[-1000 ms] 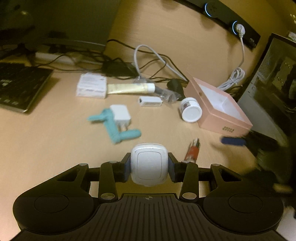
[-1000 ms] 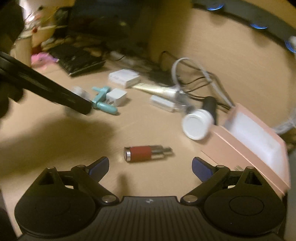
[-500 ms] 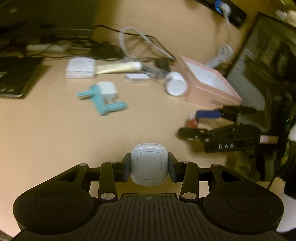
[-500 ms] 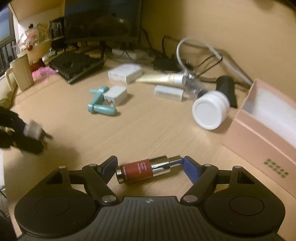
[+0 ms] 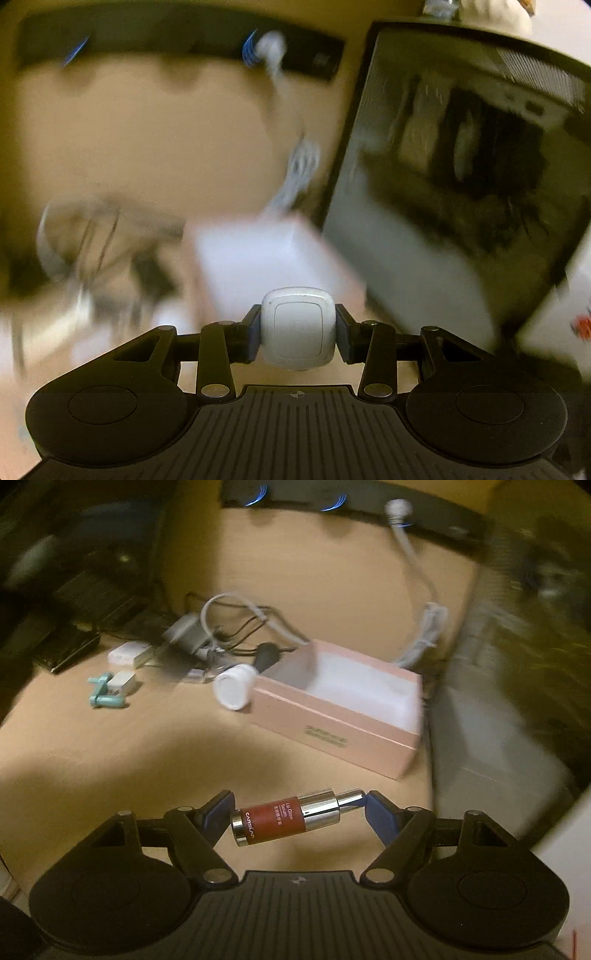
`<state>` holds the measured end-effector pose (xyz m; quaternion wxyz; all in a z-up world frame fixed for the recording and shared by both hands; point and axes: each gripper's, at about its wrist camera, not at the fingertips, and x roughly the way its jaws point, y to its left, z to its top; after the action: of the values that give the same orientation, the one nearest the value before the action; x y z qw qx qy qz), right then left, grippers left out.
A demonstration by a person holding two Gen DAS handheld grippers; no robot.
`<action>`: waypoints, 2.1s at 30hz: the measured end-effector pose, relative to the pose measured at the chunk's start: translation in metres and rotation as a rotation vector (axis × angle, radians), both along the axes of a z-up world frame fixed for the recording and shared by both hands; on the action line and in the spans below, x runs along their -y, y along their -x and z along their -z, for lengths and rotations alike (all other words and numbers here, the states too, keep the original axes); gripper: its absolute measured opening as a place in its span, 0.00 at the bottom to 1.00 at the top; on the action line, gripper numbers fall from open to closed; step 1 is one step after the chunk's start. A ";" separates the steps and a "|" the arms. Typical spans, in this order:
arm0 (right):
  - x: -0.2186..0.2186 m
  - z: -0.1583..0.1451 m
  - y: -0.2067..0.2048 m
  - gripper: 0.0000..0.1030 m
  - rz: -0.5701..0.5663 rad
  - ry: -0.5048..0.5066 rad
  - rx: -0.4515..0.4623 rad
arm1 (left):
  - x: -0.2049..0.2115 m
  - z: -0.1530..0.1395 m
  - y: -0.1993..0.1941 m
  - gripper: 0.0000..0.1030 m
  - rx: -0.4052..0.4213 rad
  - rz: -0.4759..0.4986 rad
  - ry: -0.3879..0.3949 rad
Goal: Organize rigid objects
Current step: 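Drop the red bottle into the pink box with the right gripper while the left drops the white plug in, then move the right gripper to the white cream jar and close on it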
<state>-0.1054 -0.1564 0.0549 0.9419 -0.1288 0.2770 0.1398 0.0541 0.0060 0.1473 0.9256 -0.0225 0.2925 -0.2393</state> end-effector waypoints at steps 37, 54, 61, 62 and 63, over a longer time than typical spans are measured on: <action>-0.033 -0.008 -0.135 0.83 0.315 -0.246 -0.016 | -0.219 0.106 0.101 0.43 -0.204 -0.537 0.036; -0.203 0.036 -0.165 0.82 0.054 0.242 0.134 | -0.208 0.108 0.106 0.43 -0.224 -0.427 0.037; -0.219 0.041 -0.201 0.79 0.016 0.301 0.106 | -0.219 0.111 0.114 0.43 -0.247 -0.464 0.084; -0.219 0.038 -0.206 0.79 0.004 0.283 0.088 | -0.219 0.113 0.113 0.43 -0.252 -0.466 0.088; -0.219 0.036 -0.211 0.79 -0.014 0.270 0.057 | -0.219 0.113 0.112 0.43 -0.255 -0.467 0.091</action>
<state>0.1057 0.0623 0.0193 0.9225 -0.2601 0.2656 0.1043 -0.0582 0.2249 0.0339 0.9094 -0.1610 0.3826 -0.0276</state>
